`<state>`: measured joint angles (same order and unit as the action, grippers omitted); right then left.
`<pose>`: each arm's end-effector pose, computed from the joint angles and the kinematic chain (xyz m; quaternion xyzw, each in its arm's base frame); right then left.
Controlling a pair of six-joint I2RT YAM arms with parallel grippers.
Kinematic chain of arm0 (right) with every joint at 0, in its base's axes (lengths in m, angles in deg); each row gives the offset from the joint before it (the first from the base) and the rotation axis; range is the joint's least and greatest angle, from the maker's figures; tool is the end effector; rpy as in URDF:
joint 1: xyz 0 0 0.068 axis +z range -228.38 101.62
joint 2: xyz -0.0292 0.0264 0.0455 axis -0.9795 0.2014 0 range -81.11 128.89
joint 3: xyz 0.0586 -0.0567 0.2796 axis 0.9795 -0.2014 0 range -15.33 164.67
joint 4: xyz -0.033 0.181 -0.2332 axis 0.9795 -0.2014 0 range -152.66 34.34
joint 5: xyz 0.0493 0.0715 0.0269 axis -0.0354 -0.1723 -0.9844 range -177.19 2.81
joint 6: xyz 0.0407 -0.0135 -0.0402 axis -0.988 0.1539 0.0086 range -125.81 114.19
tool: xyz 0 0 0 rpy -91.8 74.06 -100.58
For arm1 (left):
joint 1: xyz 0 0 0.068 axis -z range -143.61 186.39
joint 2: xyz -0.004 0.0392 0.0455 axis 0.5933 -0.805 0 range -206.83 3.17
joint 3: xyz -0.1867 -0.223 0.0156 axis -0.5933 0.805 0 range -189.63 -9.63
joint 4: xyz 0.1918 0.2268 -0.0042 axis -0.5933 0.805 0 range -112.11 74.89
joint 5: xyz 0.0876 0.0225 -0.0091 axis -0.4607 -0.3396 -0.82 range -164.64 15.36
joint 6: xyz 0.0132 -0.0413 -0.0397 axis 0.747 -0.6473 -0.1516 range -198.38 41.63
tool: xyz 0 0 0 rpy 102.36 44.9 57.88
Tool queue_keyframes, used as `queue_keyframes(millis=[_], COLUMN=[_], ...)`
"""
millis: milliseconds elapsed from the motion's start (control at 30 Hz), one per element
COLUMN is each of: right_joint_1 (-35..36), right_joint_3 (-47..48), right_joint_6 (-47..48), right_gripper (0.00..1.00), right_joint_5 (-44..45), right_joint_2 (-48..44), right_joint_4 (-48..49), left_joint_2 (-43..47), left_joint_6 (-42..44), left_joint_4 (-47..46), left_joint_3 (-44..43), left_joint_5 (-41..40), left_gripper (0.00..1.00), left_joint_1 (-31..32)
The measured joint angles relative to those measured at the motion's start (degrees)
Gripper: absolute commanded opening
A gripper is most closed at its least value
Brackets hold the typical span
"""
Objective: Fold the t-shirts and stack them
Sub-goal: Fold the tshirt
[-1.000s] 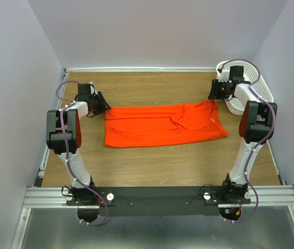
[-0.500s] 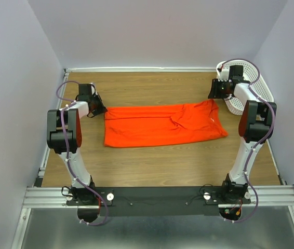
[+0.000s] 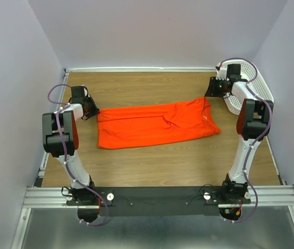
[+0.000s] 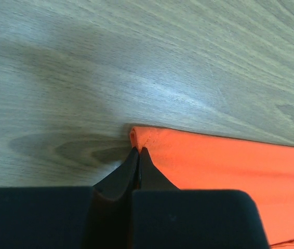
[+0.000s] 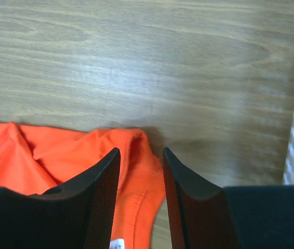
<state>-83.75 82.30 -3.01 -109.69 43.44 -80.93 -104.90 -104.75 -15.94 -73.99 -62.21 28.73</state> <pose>0.5284 -0.0333 0.1825 -0.0424 0.9291 0.1615 0.3300 0.4254 0.0481 0.1422 -0.2379 0.9038 -0.1558 0.3199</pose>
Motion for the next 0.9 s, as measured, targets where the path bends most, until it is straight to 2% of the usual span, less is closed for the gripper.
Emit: queue_keyframes(millis=[400,467,700,900], right_joint_1=[1.75,1.75,1.73,1.73], right_joint_3=[1.01,1.01,1.2,1.11], right_joint_6=[-1.84,-1.95,-2.32,-2.29], right_gripper=[0.38,0.33,0.01,0.01], right_joint_5=[-1.75,-1.86,-2.71,-2.34], right_joint_2=[2.75,2.75,3.26,3.19], right_joint_4=[-0.07,-0.07,-0.13,-0.11], left_joint_2=[0.0,0.0,0.0,0.02], left_joint_6=[0.04,0.04,0.02,-0.09], left_joint_4=[0.0,0.0,0.0,-0.15], left_joint_3=[0.0,-0.02,-0.02,0.22], left_joint_5=[0.02,0.02,0.04,0.31], left_gripper=[0.0,0.0,0.0,0.0], left_joint_1=[-0.22,-0.22,-0.57,-2.16])
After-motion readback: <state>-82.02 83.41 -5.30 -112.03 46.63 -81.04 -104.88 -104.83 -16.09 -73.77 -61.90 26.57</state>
